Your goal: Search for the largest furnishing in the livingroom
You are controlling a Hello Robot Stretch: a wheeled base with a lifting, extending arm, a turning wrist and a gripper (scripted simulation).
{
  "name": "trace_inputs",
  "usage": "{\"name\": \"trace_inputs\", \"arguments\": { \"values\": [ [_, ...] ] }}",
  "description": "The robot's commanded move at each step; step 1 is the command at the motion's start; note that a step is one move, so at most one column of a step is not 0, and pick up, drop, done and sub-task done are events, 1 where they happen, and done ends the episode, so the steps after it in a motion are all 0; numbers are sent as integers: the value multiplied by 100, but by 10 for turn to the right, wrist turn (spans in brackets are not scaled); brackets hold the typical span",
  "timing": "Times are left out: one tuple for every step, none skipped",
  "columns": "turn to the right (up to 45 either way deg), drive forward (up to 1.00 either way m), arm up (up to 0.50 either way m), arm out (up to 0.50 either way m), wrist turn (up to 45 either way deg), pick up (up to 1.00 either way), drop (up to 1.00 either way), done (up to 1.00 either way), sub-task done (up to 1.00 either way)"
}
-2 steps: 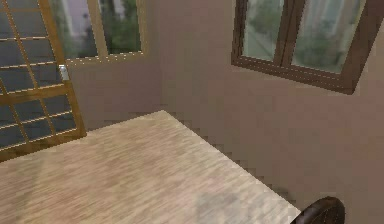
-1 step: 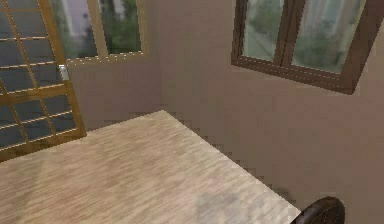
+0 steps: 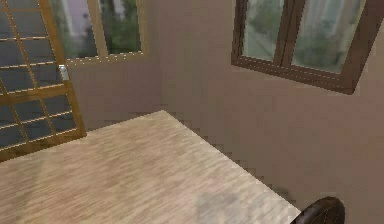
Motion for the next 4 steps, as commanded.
{"name": "trace_inputs", "arguments": {
  "values": [
    [450,0,0,0,0,0,0,0,0],
    [-150,0,0,0,0,0,0,0,0],
    [450,0,0,0,0,0,0,0,0],
    [-450,0,0,0,0,0,0,0,0]
  ]
}}
